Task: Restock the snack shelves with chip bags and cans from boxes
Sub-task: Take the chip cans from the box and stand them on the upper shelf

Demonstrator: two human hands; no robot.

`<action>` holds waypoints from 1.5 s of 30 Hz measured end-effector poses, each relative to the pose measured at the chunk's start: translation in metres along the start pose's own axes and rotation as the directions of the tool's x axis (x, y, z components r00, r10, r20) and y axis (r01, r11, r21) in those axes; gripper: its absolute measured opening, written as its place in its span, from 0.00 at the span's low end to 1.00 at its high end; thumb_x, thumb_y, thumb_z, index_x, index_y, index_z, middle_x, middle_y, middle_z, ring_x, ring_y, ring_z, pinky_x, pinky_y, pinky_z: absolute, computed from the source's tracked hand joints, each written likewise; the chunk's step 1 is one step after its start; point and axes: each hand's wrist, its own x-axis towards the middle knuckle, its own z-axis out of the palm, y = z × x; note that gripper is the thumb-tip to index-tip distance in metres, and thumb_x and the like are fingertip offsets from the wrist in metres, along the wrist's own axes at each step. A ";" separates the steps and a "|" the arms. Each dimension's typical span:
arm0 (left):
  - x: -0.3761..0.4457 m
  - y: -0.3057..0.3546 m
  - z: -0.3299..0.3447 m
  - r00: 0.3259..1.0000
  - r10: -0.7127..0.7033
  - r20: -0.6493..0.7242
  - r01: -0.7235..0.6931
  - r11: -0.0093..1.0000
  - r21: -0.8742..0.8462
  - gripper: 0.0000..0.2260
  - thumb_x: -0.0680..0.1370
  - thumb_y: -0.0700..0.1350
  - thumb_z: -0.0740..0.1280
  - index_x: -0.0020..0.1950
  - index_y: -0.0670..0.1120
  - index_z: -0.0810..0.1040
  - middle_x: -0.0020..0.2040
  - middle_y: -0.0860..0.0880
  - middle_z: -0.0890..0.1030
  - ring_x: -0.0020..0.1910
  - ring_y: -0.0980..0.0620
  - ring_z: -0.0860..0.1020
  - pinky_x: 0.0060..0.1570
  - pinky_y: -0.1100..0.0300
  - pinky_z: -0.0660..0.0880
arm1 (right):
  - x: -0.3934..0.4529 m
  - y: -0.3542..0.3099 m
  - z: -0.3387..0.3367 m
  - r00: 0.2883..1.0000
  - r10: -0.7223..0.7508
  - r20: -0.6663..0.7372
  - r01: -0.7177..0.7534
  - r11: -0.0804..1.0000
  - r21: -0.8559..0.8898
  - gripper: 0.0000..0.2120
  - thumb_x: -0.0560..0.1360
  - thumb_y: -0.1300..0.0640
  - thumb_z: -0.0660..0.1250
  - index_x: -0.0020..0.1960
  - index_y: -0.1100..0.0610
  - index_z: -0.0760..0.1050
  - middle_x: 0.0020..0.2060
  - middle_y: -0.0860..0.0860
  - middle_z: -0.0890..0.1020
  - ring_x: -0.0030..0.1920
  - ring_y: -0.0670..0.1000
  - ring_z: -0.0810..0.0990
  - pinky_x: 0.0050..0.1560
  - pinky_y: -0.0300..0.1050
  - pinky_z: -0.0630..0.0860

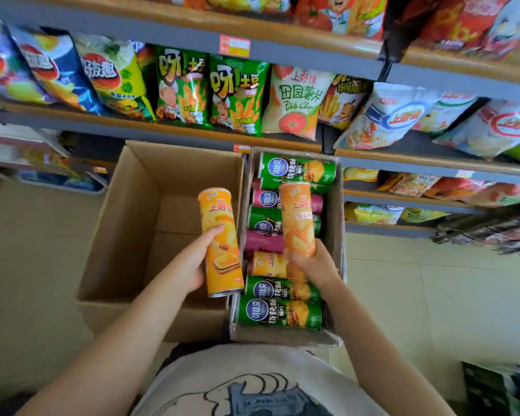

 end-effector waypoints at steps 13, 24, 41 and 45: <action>-0.141 0.183 0.126 0.728 0.551 0.408 -0.632 0.770 0.088 0.08 0.79 0.47 0.68 0.58 0.51 0.76 0.38 0.52 0.86 0.37 0.52 0.85 0.37 0.56 0.79 | -0.122 -0.245 -0.089 0.808 -0.527 -0.264 0.589 0.731 0.344 0.29 0.64 0.36 0.74 0.62 0.45 0.74 0.54 0.49 0.85 0.54 0.51 0.84 0.60 0.56 0.79; -0.253 0.370 0.244 -0.058 0.966 0.252 -0.998 -0.054 -0.024 0.26 0.63 0.53 0.79 0.59 0.55 0.75 0.52 0.55 0.85 0.49 0.57 0.83 0.49 0.60 0.79 | -0.109 -0.440 -0.204 0.395 -0.743 -0.540 0.909 0.402 0.111 0.22 0.70 0.60 0.79 0.58 0.59 0.72 0.48 0.54 0.83 0.45 0.50 0.82 0.54 0.60 0.81; -0.168 0.418 0.274 -0.036 0.986 0.162 -0.788 -0.128 0.603 0.31 0.66 0.73 0.67 0.61 0.55 0.77 0.58 0.50 0.78 0.57 0.48 0.77 0.57 0.47 0.75 | -0.008 -0.534 -0.231 0.535 -0.701 -0.471 0.670 0.692 -0.270 0.30 0.74 0.42 0.72 0.68 0.58 0.72 0.65 0.58 0.74 0.60 0.58 0.77 0.52 0.47 0.72; -0.168 0.419 0.277 -0.023 0.987 0.157 -0.776 -0.117 0.620 0.34 0.66 0.74 0.66 0.63 0.53 0.75 0.59 0.51 0.79 0.60 0.47 0.77 0.54 0.50 0.75 | -0.001 -0.534 -0.232 0.532 -0.684 -0.499 0.659 0.705 -0.264 0.28 0.75 0.43 0.71 0.68 0.59 0.72 0.63 0.56 0.79 0.61 0.56 0.78 0.48 0.44 0.70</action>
